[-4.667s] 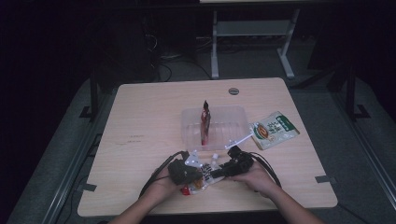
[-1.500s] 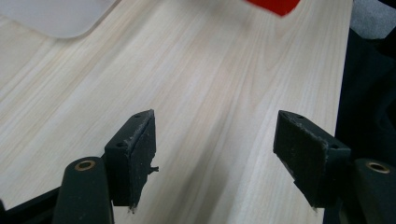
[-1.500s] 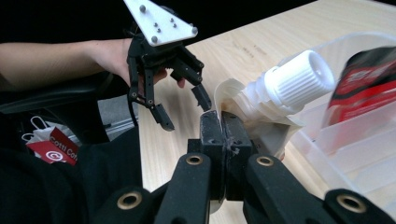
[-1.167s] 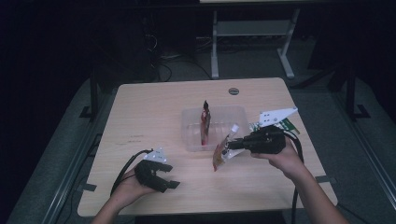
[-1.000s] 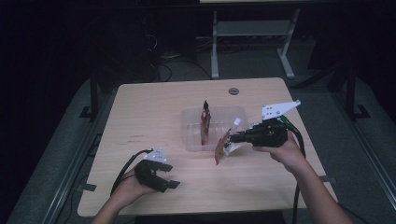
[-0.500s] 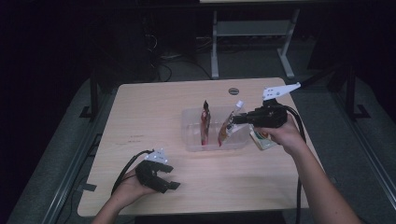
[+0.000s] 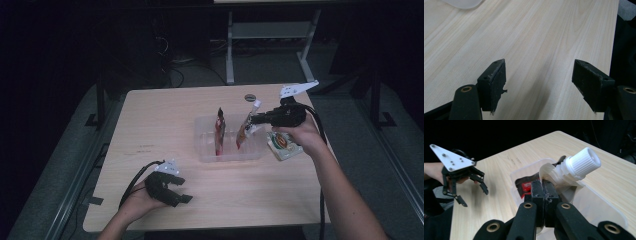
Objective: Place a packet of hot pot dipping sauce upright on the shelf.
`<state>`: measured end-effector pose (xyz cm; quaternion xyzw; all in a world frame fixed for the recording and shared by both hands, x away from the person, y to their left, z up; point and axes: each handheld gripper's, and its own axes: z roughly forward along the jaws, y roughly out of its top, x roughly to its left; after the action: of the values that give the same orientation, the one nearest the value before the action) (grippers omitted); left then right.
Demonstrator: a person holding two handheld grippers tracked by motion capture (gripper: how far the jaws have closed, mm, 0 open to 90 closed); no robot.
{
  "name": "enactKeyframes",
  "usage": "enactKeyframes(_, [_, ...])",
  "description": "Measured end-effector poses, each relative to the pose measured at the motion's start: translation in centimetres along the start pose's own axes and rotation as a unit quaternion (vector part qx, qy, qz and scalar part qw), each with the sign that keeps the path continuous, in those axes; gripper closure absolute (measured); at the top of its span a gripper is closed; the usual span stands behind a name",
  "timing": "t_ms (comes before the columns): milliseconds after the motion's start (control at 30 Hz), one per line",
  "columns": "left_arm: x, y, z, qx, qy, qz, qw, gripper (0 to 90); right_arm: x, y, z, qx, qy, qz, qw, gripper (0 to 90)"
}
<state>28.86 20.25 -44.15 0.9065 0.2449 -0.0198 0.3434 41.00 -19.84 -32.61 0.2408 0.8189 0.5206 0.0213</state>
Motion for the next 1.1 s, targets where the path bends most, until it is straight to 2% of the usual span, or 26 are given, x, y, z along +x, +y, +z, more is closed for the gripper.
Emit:
enactKeyframes(133, [-0.1, 0.0, 0.1, -0.003, -0.001, -0.006, 1.0000, 27.0, -0.4, -0.1, -0.3, -0.001, -0.004, 0.003, 1.0000, 89.2])
enactKeyframes(500, [0.0, 0.0, 0.1, 0.001, -0.001, -0.003, 1.0000, 27.0, -0.9, -0.4, -0.8, -0.002, -0.004, 0.008, 1.0000, 89.1])
enactKeyframes(767, [-0.1, -0.1, 0.2, 0.002, -0.001, -0.003, 1.0000, 27.0, -0.7, -0.3, 0.5, 0.009, 0.004, 0.002, 0.9999, 89.0])
enactKeyframes(1100, [0.0, -0.1, 0.1, 0.003, -0.002, -0.002, 1.0000, 27.0, -1.3, -1.0, 1.9, 0.013, 0.003, 0.015, 0.9998, 88.9])
